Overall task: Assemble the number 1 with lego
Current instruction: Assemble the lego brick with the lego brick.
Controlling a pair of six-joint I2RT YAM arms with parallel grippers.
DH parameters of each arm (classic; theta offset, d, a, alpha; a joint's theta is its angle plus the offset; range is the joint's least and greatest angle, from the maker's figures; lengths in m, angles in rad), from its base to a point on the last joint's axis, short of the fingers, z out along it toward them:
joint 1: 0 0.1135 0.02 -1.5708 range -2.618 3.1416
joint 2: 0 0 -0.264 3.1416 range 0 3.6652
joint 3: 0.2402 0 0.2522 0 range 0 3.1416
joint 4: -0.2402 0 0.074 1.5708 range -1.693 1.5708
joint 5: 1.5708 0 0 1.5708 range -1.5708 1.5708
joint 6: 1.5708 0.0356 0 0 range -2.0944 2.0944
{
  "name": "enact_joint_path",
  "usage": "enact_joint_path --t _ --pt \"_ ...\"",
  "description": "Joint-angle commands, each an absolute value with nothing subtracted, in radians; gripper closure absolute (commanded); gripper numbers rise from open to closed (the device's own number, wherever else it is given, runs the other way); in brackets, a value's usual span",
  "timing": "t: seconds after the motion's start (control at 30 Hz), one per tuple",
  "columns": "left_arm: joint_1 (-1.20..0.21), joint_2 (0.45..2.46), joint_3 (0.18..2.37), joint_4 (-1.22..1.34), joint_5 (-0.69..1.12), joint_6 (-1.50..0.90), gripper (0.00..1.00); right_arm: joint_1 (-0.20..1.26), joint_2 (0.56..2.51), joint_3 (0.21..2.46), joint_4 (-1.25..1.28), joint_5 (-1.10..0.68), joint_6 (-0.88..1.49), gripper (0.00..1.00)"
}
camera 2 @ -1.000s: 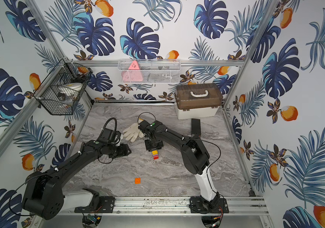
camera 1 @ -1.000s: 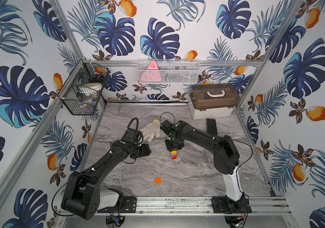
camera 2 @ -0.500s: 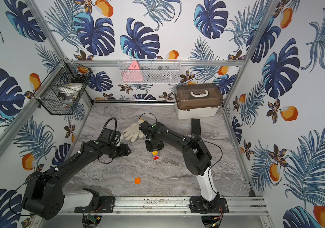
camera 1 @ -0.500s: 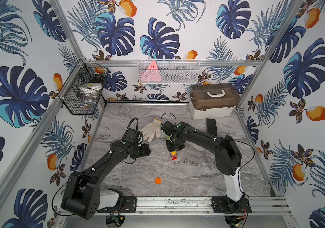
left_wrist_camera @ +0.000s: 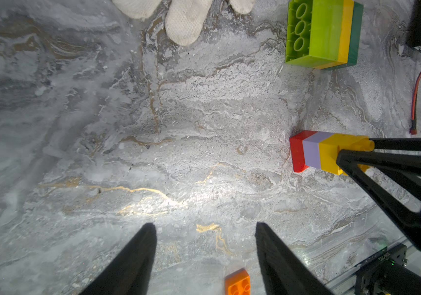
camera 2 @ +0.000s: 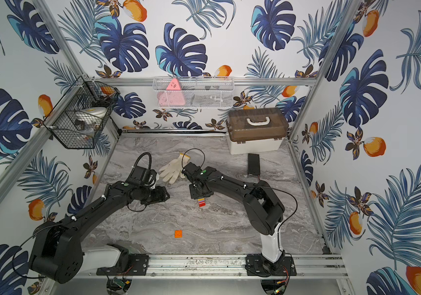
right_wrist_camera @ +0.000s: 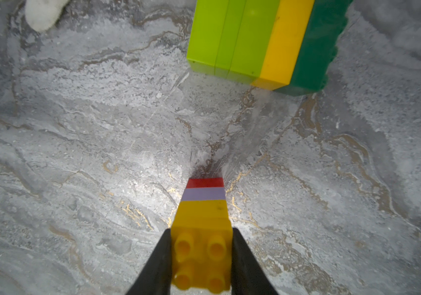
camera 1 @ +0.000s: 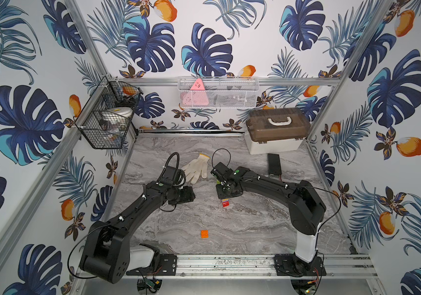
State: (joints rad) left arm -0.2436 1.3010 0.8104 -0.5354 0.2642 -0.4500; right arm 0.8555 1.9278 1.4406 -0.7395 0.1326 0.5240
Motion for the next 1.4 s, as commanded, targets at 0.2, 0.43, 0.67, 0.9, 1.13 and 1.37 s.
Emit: enact_joint_path --t 0.2,0.43,0.67,0.9,1.13,1.37 --pt "-0.243 1.304 0.816 -0.545 0.246 -0.447 0.33 0.861 1.911 1.353 -0.773 0.095 0.554 0.77" --pt "-0.244 1.301 0.816 -0.547 0.239 -0.446 0.33 0.861 1.885 1.379 -0.806 0.066 0.524 0.76" --pt "-0.243 1.298 0.815 -0.548 0.239 -0.446 0.33 0.861 1.908 1.444 -0.87 0.029 0.456 0.76" --pt "-0.243 1.297 0.815 -0.546 0.239 -0.446 0.33 0.861 1.906 1.467 -0.904 0.032 0.407 0.76" --pt "-0.243 1.296 0.816 -0.548 0.239 -0.446 0.33 0.865 1.877 1.376 -0.79 0.049 0.405 0.75" --pt "-0.244 1.298 0.816 -0.548 0.236 -0.445 0.33 0.898 1.828 1.251 -0.649 0.109 0.416 0.75"
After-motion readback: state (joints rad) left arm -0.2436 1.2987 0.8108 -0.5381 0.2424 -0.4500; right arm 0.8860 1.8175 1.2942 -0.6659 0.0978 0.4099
